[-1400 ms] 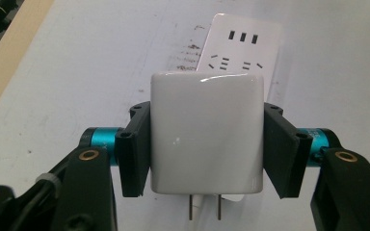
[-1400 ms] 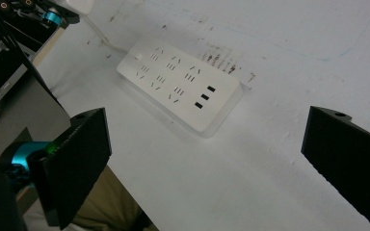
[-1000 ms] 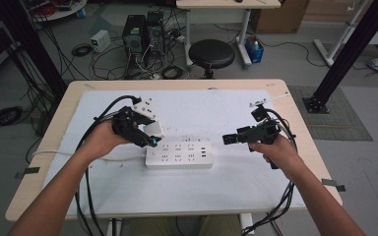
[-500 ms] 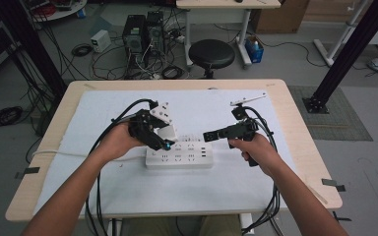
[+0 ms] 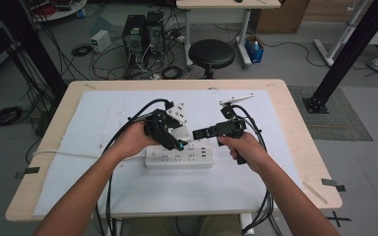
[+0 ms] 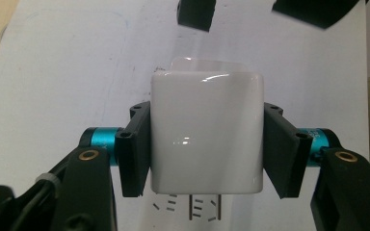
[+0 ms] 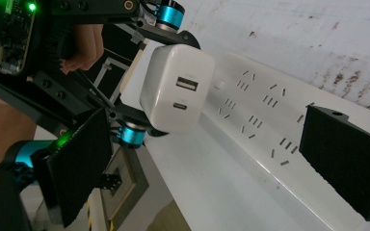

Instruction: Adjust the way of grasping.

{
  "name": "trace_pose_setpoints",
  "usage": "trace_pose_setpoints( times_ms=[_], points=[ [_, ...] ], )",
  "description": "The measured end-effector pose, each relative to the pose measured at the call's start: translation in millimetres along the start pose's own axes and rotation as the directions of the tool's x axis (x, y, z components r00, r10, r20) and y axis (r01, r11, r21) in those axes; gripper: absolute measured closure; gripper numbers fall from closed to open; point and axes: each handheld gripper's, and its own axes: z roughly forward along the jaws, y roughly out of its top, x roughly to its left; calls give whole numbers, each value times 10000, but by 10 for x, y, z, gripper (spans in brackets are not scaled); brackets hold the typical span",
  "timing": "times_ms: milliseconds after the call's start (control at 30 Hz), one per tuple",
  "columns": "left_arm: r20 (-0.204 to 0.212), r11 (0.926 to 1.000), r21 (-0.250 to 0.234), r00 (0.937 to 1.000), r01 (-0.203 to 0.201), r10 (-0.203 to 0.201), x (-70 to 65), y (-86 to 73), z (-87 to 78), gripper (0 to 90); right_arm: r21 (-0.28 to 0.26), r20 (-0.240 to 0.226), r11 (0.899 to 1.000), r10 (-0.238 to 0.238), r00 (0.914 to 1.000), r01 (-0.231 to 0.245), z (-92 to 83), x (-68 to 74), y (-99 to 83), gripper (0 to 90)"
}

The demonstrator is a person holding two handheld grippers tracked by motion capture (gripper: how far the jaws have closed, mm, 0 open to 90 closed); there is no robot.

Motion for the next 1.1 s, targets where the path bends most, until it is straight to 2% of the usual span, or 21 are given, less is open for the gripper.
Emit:
trace_pose_setpoints(
  times_ms=[267, 333, 400, 500, 667, 833, 1100],
  points=[
    [82, 9996, 78, 9996, -288, 288, -38, 101, 77, 424, 141, -387, 9990, 437, 9983, -432, 64, -65, 36, 80],
    [104, 9996, 27, 9995, -287, 286, -51, 119, 98, 424, 163, -496, 9990, 427, 9979, -419, 78, -77, 40, 154],
    [112, 9992, 80, 9991, -400, 399, -53, 138, 110, 424, 211, -629, 9987, 471, 9969, -459, 99, -86, 42, 158],
    [117, 9988, 84, 9988, -473, 472, -60, 156, 128, 424, 290, -728, 9985, 482, 9962, -462, 122, -93, 34, 228],
    [89, 9987, 43, 9986, -515, 515, -70, 170, 142, 424, 225, -1144, 9964, 838, 9899, -818, 140, -140, 20, 347],
    [39, 9987, -42, 9987, -516, 516, -80, 183, 146, 424, 285, -1399, 9932, 1162, 9833, -1133, 157, -175, 15, 404],
    [31, 9973, 22, 9973, -736, 736, -96, 211, 164, 424, 327, -1724, 9922, 1243, 9772, -1204, 182, -200, 3, 482]
  ],
)
